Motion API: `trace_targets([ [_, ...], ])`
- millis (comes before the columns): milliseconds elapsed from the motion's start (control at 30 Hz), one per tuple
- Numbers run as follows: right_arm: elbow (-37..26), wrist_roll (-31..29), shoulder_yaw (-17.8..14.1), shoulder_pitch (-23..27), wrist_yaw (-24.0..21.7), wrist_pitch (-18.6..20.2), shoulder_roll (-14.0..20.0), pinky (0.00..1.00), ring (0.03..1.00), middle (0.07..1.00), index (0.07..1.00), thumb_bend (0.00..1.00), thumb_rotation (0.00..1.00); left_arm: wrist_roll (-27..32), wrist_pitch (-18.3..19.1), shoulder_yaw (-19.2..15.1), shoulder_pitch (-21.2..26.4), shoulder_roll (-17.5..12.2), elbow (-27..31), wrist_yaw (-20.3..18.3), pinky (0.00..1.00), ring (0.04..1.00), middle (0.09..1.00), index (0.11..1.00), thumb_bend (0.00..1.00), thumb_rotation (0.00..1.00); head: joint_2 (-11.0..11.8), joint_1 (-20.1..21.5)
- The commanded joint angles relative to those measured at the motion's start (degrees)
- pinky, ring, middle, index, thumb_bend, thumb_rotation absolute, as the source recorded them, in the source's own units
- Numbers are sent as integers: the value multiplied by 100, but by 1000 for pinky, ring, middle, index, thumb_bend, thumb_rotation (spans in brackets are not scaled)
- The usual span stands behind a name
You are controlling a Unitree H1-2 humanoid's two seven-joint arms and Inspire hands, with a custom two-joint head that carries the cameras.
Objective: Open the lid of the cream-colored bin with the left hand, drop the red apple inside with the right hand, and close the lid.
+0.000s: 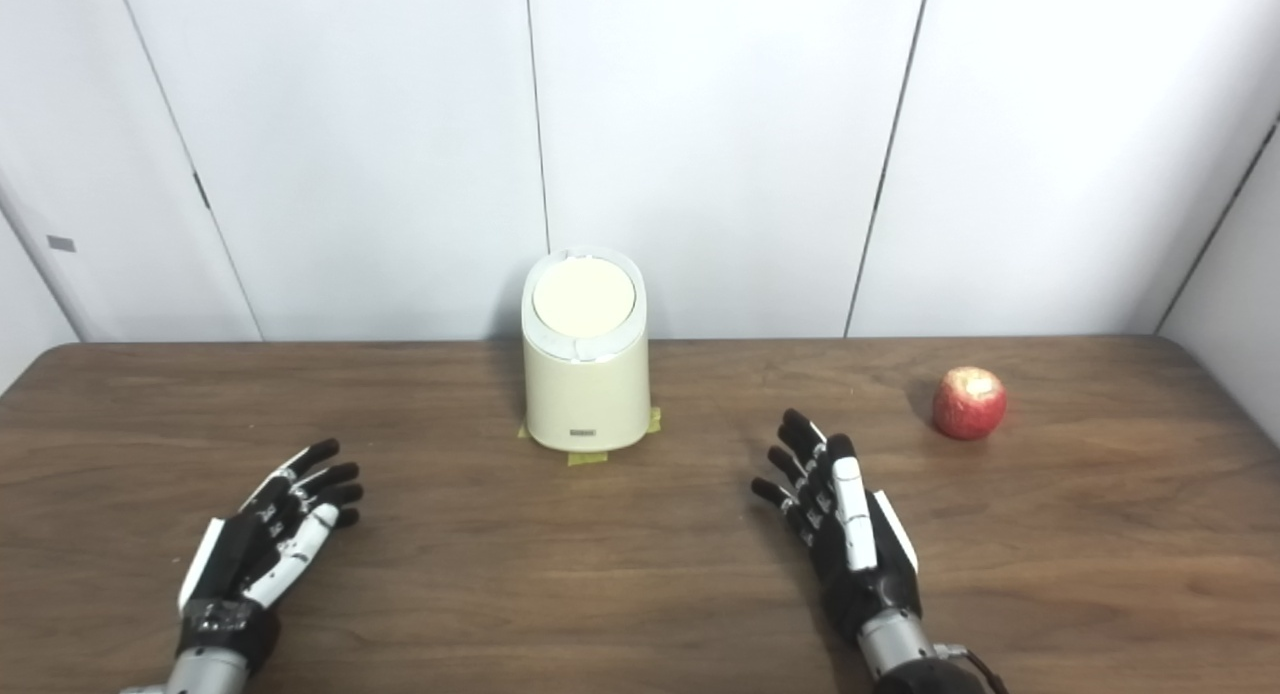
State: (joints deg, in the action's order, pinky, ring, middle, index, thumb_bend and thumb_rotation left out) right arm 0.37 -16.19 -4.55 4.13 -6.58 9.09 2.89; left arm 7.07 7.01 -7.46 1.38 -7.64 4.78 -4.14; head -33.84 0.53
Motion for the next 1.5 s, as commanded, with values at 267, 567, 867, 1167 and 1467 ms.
trace_targets([
  [267, 527, 80, 22, -93, 34, 84, -30, 830, 933, 947, 910, 535, 939, -80, 779, 152, 1133, -297, 942, -88, 735, 796, 827, 882, 689, 274, 143, -24],
  [567, 551, 82, 34, -123, 42, 8, -85, 826, 933, 948, 909, 540, 929, -645, 1155, 521, 2330, -523, 933, -136, 695, 765, 808, 868, 714, 239, 189, 10],
  [867, 579, 172, 47, -110, 151, -17, -199, 827, 928, 938, 898, 557, 903, -890, 1500, 742, 3426, -624, 556, -237, 725, 767, 811, 859, 782, 214, 221, 82],
  [1167, 625, 213, 92, -115, 110, -55, -222, 824, 928, 941, 905, 565, 918, -1359, 1460, 1271, 4405, -902, -300, -568, 738, 813, 837, 868, 864, 150, 254, 127],
  [1467, 686, 360, 174, -112, 113, -157, -259, 813, 916, 931, 898, 597, 920, -2454, 1059, 2089, 4988, -1109, -1146, -655, 775, 837, 864, 897, 899, 143, 272, 164],
])
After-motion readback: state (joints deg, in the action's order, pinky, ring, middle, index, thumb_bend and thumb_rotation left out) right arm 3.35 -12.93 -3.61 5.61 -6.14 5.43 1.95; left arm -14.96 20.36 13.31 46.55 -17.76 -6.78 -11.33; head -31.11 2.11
